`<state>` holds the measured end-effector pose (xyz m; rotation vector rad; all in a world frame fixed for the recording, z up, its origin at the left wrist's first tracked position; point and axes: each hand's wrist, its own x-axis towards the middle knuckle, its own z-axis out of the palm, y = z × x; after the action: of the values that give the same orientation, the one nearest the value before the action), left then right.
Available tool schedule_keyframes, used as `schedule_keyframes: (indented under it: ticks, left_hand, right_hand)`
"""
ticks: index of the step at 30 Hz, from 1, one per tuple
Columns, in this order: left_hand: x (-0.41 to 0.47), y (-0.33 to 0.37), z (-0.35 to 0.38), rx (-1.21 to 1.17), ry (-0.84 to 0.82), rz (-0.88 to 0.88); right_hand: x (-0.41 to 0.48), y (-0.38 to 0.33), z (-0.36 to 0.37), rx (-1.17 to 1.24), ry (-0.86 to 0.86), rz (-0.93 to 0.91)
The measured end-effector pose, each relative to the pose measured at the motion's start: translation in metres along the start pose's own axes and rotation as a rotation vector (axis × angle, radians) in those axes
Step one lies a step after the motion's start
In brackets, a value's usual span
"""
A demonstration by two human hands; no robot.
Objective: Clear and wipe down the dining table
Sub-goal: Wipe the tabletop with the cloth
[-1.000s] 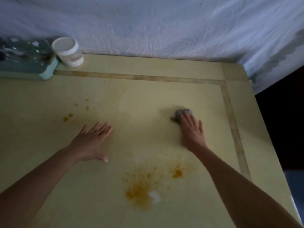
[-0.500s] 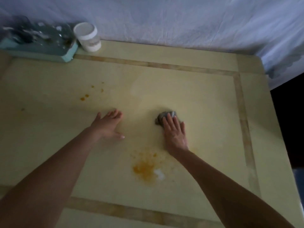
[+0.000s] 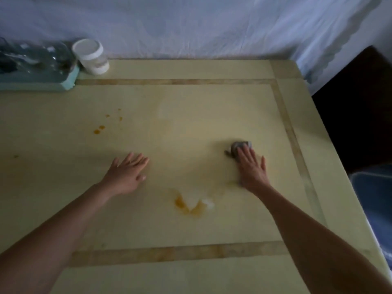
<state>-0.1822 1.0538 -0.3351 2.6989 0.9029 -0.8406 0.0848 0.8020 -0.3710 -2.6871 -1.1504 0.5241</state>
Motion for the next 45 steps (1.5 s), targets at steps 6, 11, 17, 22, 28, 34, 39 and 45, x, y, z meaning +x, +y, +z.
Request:
schedule_keyframes:
  ticks: [6,11,17,22,28,34,39,45]
  left_hand:
    - [-0.005,-0.008,0.014,-0.059,0.023,0.030]
    - [-0.004,-0.009,0.011,-0.057,0.002,0.036]
    - [-0.007,-0.006,0.007,-0.074,-0.014,0.023]
    - [-0.027,0.002,0.011,-0.056,0.024,0.055]
    - [-0.078,0.025,0.047,0.037,0.020,0.184]
    - [-0.084,0.037,0.067,-0.009,0.079,0.137]
    - [-0.085,0.042,0.064,-0.021,0.066,0.111]
    - [-0.108,0.062,0.069,-0.036,0.067,0.082]
  right_hand:
    - [-0.058,0.046,0.006,0.119,0.187,0.444]
    - [-0.039,-0.056,0.032,0.139,0.085,0.213]
    - [-0.122,-0.184,0.099,-0.015,-0.072,-0.444]
    - [-0.136,-0.138,0.097,-0.065,-0.031,-0.581]
    - [-0.136,-0.022,0.055,0.049,0.086,0.080]
    - [-0.184,0.023,0.053,0.085,0.205,0.441]
    - [-0.196,-0.061,0.077,0.058,0.139,0.215]
    - [-0.270,-0.145,0.133,-0.109,-0.107,-0.430]
